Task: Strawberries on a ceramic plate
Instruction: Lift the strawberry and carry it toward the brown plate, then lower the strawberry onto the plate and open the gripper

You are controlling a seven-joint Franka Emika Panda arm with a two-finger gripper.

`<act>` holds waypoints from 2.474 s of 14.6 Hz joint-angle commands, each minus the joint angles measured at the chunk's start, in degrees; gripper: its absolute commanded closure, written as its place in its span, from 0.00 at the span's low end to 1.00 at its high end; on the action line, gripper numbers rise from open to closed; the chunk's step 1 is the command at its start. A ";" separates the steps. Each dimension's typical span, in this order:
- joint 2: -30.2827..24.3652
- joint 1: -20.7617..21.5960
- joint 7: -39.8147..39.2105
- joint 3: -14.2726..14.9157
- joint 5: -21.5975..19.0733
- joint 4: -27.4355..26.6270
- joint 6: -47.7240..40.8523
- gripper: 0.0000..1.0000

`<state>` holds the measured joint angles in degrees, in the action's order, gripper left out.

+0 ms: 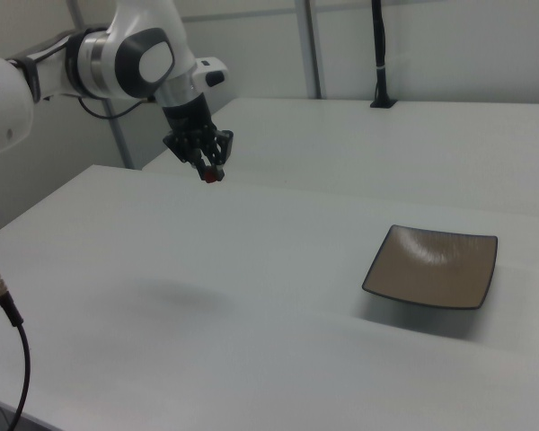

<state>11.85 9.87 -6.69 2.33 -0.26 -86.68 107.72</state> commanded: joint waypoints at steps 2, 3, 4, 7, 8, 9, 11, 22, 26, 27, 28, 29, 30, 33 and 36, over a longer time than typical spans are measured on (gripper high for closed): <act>-4.11 -7.13 -14.54 0.05 -2.29 -2.00 -6.20 0.88; -4.46 -8.72 -17.53 0.13 -2.81 -2.00 -6.81 0.88; -4.46 -10.47 -20.09 0.14 -3.08 -2.00 -6.82 0.88; -3.85 -14.08 -25.98 0.14 -3.17 -2.09 -6.12 0.88; -3.33 -15.75 -28.09 0.22 -3.17 -2.09 -5.86 0.88; -2.63 -17.07 -30.46 0.22 -3.43 -2.09 -5.07 0.88; -2.10 -19.79 -32.76 0.22 -4.57 -2.09 -0.95 0.88; 7.92 -25.43 -32.24 0.31 -5.72 -2.44 27.78 0.88; 12.31 -25.34 -31.98 0.31 -8.96 -2.79 39.11 0.86; 13.71 -25.34 -32.07 0.31 -9.58 -2.88 42.02 0.85; 15.29 -25.17 -31.98 0.31 -9.76 -2.88 44.66 0.83; 16.62 -24.99 -32.07 0.31 -9.76 -2.88 46.77 0.83; 18.02 -24.82 -32.07 0.31 -9.76 -2.88 48.53 0.83; 19.62 -24.64 -32.07 0.31 -9.50 -3.05 50.84 0.78; 20.76 -24.73 -32.68 0.40 -8.53 -3.85 51.01 0.70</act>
<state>32.63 -15.24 -38.53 2.44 -8.76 -89.41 157.58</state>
